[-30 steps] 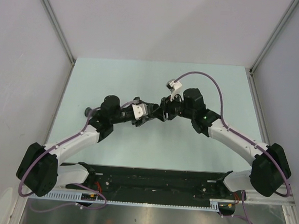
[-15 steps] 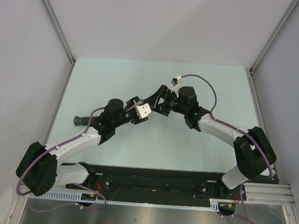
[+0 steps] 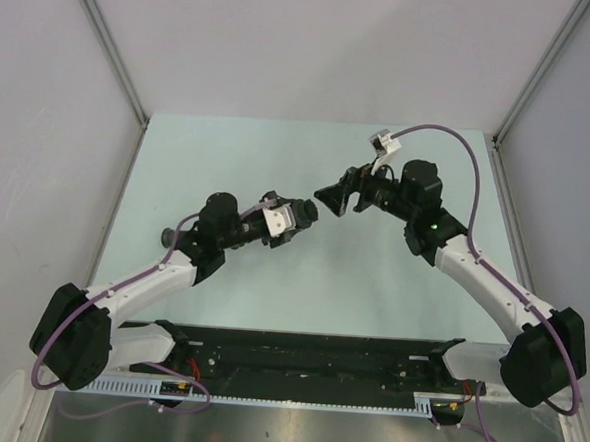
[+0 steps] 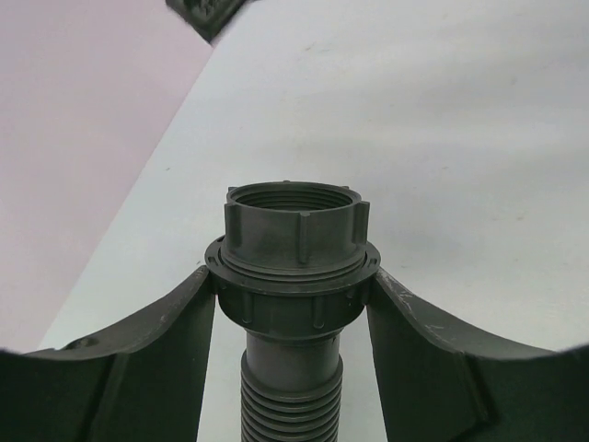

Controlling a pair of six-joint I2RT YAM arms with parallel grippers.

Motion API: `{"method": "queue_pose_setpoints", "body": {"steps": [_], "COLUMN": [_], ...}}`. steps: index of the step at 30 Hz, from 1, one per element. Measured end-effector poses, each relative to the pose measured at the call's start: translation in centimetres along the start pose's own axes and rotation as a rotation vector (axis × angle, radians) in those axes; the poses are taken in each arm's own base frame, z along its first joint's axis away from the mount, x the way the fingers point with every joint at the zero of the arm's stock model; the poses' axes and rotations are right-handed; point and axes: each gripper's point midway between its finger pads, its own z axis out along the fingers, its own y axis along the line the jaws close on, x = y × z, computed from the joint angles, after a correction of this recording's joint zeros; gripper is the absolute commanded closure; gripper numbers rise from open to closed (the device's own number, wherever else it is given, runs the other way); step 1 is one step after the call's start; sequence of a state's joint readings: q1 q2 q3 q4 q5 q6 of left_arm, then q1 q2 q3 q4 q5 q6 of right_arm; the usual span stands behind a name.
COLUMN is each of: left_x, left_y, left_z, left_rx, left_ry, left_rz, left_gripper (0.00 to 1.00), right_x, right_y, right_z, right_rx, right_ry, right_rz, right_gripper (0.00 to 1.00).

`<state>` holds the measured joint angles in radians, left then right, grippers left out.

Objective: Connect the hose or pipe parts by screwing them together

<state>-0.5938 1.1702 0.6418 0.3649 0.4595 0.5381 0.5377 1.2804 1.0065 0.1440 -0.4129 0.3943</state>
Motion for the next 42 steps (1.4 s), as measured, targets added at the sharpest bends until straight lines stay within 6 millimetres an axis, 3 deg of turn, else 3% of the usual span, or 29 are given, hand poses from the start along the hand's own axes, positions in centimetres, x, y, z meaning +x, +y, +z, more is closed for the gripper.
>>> {"method": "queue_pose_setpoints", "body": {"steps": [3, 7, 11, 18, 23, 26, 31, 38, 42], "left_x": [-0.5, -1.2, -2.1, -2.8, -3.0, -3.1, -3.2, -3.0, -2.4], "left_y": [-0.9, -2.1, -3.4, -4.7, -5.2, -5.4, -5.5, -5.5, -5.1], "left_z": [-0.1, -0.4, -0.6, -0.8, -0.9, -1.0, -1.0, -1.1, -1.0], "left_rx": [0.063, 0.152, 0.24, 0.34, 0.375, 0.389, 0.397, 0.401, 0.374], "left_ry": [-0.039, -0.09, -0.138, -0.182, -0.196, -0.199, -0.204, -0.198, -0.171], "left_rz": [-0.028, -0.066, -0.091, -0.131, -0.142, -0.15, -0.15, -0.158, -0.169], "left_gripper": [1.0, 1.0, 1.0, 1.0, 1.0, 1.0, 1.0, 1.0, 1.0], "right_x": [-0.9, 1.9, 5.3, 6.8, 7.5, 7.7, 8.0, 8.1, 8.1], "right_y": [-1.0, -0.4, 1.5, 3.1, 3.8, 4.0, 3.8, 3.8, 3.5], "right_z": [-1.2, -2.4, -4.3, -5.2, -4.6, -4.2, -3.6, -3.2, -2.3], "right_rx": [-0.011, -0.143, -0.338, -0.499, -0.528, -0.54, -0.544, -0.531, -0.457], "right_ry": [-0.005, 0.118, 0.22, 0.222, 0.22, 0.219, 0.22, 0.225, 0.247], "right_rz": [-0.2, -0.536, -0.831, -1.072, -1.125, -1.131, -1.129, -1.082, -0.93], "right_gripper": [0.01, 0.0, 0.0, 0.03, 0.08, 0.19, 0.54, 0.6, 0.62]}}
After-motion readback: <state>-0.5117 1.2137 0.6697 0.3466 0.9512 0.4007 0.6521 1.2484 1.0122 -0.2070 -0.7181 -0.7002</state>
